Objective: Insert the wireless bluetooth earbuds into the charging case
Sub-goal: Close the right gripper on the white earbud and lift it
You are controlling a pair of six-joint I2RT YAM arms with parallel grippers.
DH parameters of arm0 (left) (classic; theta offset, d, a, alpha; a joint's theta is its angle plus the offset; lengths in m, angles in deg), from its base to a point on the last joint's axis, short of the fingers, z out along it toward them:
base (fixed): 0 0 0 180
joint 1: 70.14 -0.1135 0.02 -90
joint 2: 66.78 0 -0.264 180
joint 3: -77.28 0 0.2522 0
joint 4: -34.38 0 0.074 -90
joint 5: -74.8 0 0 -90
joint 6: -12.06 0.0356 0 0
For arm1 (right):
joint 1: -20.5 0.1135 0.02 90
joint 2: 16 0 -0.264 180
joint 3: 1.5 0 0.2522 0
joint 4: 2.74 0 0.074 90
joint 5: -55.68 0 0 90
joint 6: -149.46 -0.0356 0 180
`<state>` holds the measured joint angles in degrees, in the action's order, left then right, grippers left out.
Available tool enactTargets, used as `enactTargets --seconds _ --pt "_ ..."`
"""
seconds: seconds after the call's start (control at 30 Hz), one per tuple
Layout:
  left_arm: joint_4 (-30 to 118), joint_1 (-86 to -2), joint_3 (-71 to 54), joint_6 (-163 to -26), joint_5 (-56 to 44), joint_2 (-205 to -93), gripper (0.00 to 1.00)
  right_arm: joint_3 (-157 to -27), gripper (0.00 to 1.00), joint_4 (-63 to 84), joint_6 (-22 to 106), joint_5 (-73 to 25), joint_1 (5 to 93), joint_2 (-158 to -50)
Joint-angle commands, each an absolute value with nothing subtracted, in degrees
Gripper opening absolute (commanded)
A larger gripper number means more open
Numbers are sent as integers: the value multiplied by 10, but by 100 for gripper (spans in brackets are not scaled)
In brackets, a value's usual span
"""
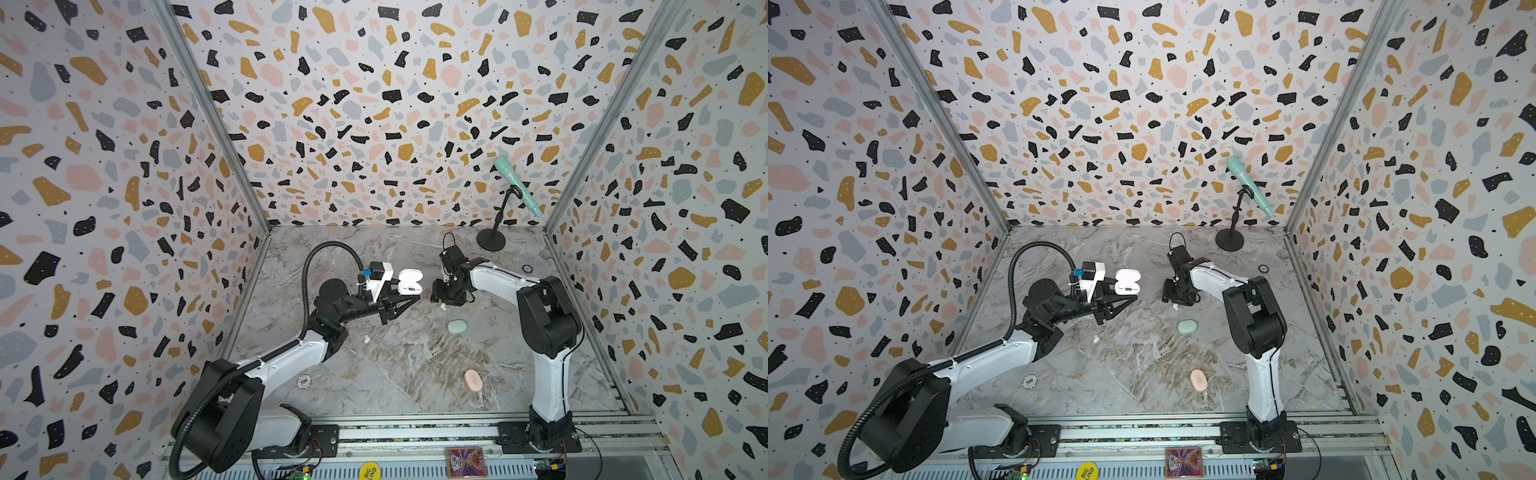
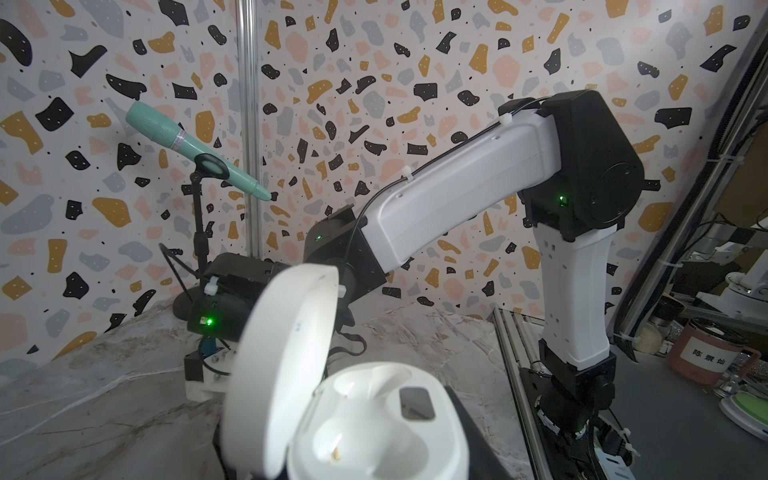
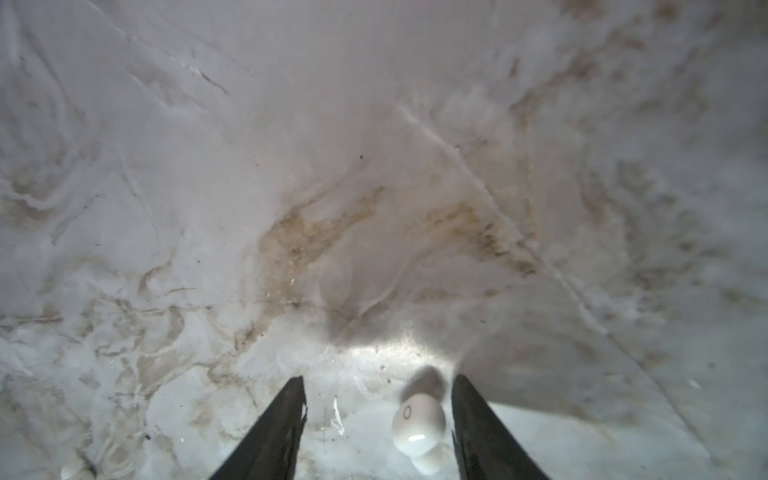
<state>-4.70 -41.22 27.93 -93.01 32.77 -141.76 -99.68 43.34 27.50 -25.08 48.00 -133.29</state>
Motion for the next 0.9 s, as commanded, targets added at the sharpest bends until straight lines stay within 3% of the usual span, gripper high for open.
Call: enactTargets --seconds 0.0,0.87 --pt "-88 -415 283 -935 338 -1416 31 -1028 56 492 308 -289 483 -1341" --pt "-99 -415 285 -944 339 -1415 31 -1015 41 513 270 -288 497 -1338"
